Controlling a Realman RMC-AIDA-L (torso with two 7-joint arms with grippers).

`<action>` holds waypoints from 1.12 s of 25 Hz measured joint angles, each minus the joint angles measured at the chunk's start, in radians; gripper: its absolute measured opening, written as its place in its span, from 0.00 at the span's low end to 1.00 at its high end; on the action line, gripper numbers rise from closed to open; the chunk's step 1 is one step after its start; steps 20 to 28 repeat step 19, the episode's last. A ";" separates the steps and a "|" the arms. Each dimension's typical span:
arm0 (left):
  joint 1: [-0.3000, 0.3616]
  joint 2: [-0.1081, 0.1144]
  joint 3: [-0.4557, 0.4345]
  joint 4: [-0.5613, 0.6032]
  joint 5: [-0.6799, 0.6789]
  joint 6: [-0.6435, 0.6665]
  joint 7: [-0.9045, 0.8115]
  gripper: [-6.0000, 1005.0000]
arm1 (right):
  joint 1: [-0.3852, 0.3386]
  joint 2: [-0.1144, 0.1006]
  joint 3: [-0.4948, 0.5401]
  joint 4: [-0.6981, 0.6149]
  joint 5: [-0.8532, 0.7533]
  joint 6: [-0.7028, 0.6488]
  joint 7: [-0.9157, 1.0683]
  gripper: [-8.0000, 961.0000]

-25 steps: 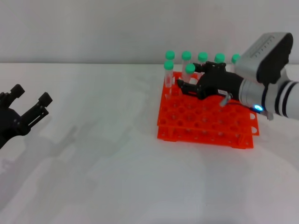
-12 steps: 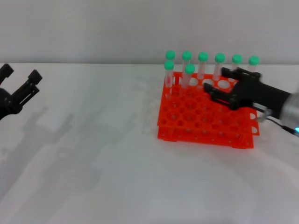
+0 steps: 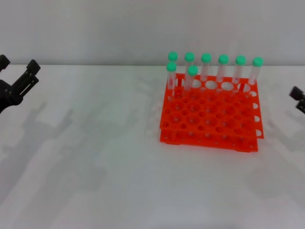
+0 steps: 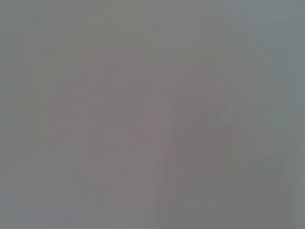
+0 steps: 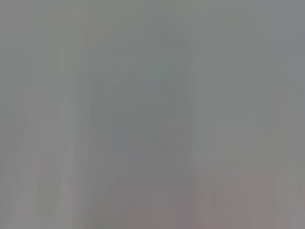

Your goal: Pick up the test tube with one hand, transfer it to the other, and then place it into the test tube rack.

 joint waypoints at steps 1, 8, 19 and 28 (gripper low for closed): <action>-0.001 -0.001 0.001 -0.008 -0.010 0.003 0.004 0.89 | -0.001 -0.001 0.029 0.028 0.001 -0.019 -0.018 0.70; -0.016 -0.002 0.010 -0.053 -0.043 0.032 0.039 0.89 | -0.006 -0.001 0.075 0.119 0.021 -0.047 -0.120 0.70; -0.015 -0.002 0.004 -0.081 -0.069 0.054 0.036 0.89 | -0.001 0.000 0.089 0.137 0.066 -0.051 -0.161 0.70; -0.015 -0.002 0.004 -0.081 -0.069 0.054 0.036 0.89 | -0.001 0.000 0.089 0.137 0.066 -0.051 -0.161 0.70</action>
